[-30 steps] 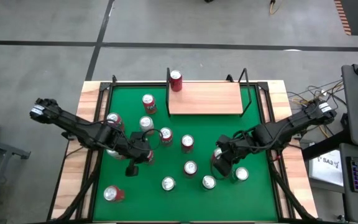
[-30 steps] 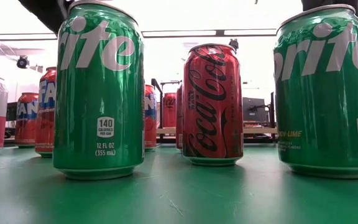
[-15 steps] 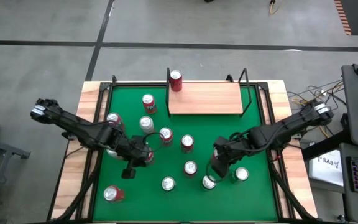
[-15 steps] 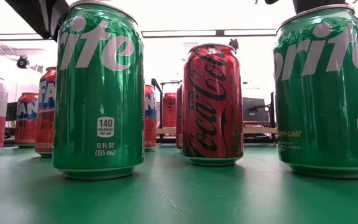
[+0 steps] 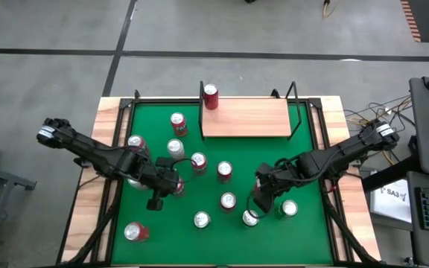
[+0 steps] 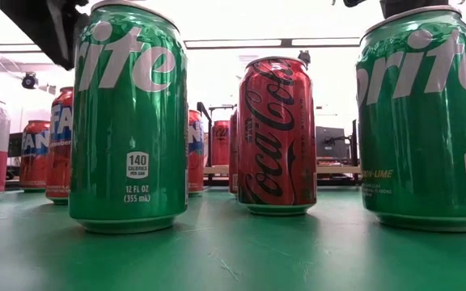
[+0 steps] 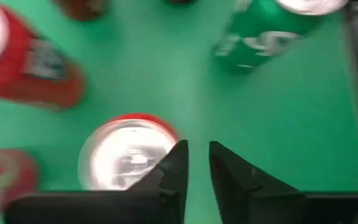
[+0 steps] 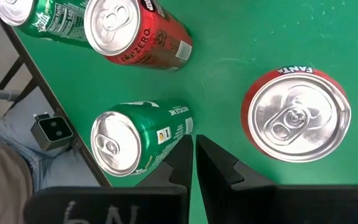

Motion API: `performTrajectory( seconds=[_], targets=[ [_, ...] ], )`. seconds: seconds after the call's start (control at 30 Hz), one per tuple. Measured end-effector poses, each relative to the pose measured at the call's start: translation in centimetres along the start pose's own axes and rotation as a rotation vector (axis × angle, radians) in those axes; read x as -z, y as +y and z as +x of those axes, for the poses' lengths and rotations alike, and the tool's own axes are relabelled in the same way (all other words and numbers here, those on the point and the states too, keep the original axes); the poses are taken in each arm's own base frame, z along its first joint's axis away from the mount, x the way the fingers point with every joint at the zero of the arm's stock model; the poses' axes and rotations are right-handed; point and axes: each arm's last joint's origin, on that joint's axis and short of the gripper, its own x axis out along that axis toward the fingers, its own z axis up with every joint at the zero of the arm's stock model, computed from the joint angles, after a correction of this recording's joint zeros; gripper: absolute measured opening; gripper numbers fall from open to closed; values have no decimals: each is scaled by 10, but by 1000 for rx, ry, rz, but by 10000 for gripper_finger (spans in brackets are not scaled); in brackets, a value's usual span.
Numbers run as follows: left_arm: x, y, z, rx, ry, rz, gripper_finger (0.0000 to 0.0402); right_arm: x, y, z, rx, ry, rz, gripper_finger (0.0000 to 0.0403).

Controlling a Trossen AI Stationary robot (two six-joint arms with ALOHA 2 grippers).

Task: Place canned beverage on shelf
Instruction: Put the red soda can on the shelf

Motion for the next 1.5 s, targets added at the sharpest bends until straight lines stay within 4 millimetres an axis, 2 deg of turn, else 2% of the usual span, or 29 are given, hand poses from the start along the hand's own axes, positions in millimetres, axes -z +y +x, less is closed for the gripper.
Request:
performTrajectory(
  seconds=[0.17,0.47,0.63,0.9,1.27,1.37,1.5],
  targets=[
    [2,2,0,-64,10,18,125,-1,0,0,7,-16,1,12],
    [4,6,0,-164,11,8,303,-1,0,0,7,-16,14,12],
    [4,6,0,-165,13,-4,359,-1,0,0,7,-17,15,12],
    [6,7,8,-164,7,-23,367,-1,0,0,7,-18,13,12],
    [13,7,40,-156,66,-40,359,-1,0,0,9,-21,8,12],
    [12,6,43,-143,71,-41,343,-1,0,0,11,-26,1,12],
    [12,6,42,-138,70,-41,291,-1,-1,0,18,-39,-2,12]
  ],
)
